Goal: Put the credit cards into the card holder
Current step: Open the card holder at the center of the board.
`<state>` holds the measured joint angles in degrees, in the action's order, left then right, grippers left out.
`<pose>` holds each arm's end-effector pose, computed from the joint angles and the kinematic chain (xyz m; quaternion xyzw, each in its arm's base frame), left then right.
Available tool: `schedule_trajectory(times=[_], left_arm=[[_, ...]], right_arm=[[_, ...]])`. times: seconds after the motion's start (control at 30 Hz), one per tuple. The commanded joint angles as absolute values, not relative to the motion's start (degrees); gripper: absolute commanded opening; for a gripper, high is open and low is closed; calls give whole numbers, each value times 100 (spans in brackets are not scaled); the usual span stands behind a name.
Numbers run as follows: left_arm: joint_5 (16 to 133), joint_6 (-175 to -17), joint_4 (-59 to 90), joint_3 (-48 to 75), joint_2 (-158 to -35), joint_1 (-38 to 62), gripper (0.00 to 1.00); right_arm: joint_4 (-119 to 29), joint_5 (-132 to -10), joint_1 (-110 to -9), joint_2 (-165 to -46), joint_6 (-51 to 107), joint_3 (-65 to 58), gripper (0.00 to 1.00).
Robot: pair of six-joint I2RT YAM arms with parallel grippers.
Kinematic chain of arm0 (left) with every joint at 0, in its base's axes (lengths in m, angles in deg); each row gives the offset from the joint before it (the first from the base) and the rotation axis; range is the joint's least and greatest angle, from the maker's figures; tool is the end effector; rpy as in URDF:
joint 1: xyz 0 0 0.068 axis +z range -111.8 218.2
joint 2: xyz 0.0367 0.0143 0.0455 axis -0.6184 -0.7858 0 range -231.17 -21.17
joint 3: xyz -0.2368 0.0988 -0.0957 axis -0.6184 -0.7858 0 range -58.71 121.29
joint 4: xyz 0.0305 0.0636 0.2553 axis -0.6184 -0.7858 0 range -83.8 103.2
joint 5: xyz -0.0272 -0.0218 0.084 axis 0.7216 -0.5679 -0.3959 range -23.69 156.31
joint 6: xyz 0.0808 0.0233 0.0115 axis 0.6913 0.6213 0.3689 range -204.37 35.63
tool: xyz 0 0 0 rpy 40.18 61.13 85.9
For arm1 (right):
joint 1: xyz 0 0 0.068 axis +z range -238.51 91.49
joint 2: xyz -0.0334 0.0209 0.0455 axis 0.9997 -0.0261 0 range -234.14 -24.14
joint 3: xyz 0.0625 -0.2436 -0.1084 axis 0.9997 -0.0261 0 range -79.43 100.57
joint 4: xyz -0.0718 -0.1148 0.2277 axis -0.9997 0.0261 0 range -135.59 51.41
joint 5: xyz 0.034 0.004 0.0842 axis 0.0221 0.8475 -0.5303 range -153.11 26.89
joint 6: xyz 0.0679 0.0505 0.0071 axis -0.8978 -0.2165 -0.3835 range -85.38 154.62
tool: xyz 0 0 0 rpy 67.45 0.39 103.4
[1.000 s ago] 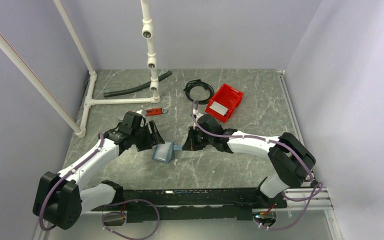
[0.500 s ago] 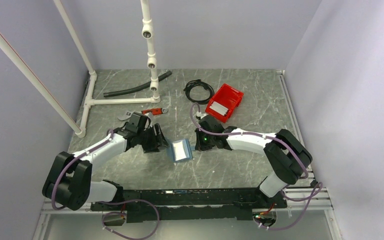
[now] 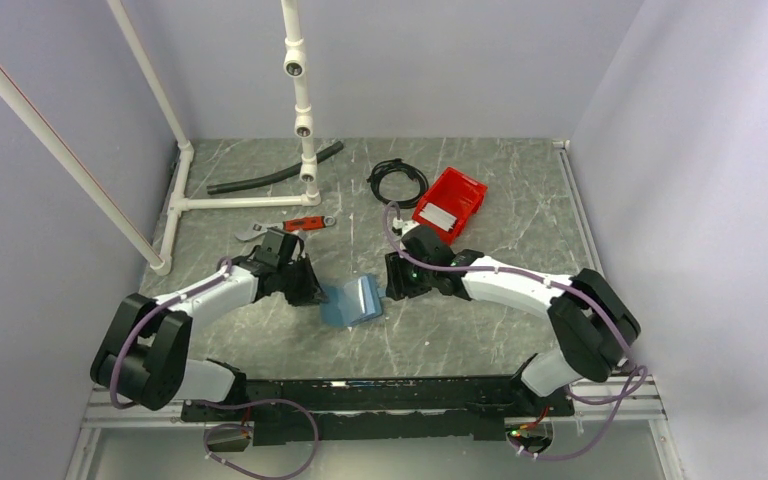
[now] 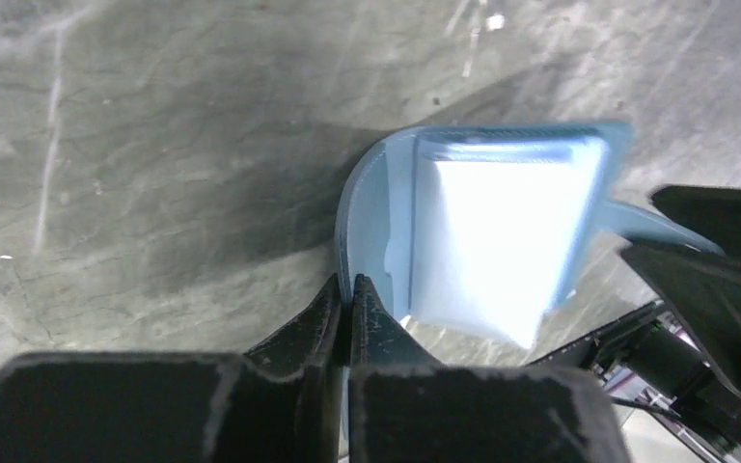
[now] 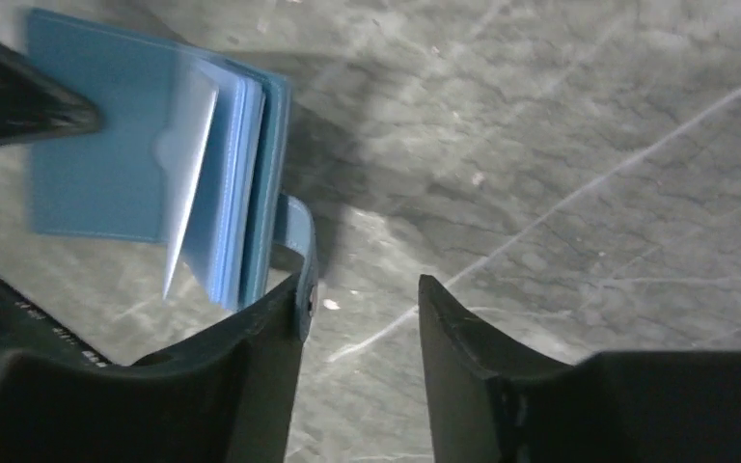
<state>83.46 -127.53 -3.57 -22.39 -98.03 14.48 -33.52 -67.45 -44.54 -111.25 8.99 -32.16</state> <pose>0.2348 -0.1272 0.1333 -0.1189 0.9423 -0.2728 0.1534 0.2319 0.2314 0.1481 -0.1627 0.9306 0.2155 0.2473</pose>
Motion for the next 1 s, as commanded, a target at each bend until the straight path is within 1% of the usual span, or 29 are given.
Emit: schedule_trajectory(times=[0.0, 0.1, 0.3, 0.37, 0.4, 0.5, 0.53, 0.57, 0.6, 0.73, 0.97], left_arm=[[8110, -12848, -462, -2472, -9981, 1421, 4], [8278, -12941, -177, -2652, -9869, 1421, 2], [8152, -12780, -424, -2520, -9536, 1421, 0], [8056, -12710, -501, -2505, -9489, 1421, 0], [8040, -12680, -528, -2494, -9506, 1421, 0], [8066, -12669, -522, -2510, -9584, 1421, 0], [8083, -12682, -490, -2530, -9587, 1421, 0], [8092, -12693, -459, -2566, -9578, 1421, 0], [8091, -12703, -437, -2594, -9568, 1421, 0], [8028, -12679, -437, -2645, -9607, 1421, 0], [8071, -12682, -334, -2724, -9678, 1421, 0]], right_arm=[[-3513, -7169, -4447, -10808, 1067, -2902, 52], [-3876, -7747, -4447, -10932, 1022, -2919, 60], [-4673, -8630, -4447, -10971, 859, -2960, 69], [-4939, -8860, -4448, -11058, 776, -2960, 69], [-4991, -8914, -4450, -11141, 734, -2921, 67], [-4920, -8964, -4447, -11400, 688, -2787, 53], [-4907, -8922, -4454, -11420, 662, -2809, 50], [-4859, -8835, -4462, -11412, 649, -2836, 49], [-4739, -8663, -4465, -11383, 681, -2852, 49], [-4127, -7869, -4488, -11218, 921, -2948, 57], [-4790, -8673, -4777, -11324, 792, -3360, 61]])
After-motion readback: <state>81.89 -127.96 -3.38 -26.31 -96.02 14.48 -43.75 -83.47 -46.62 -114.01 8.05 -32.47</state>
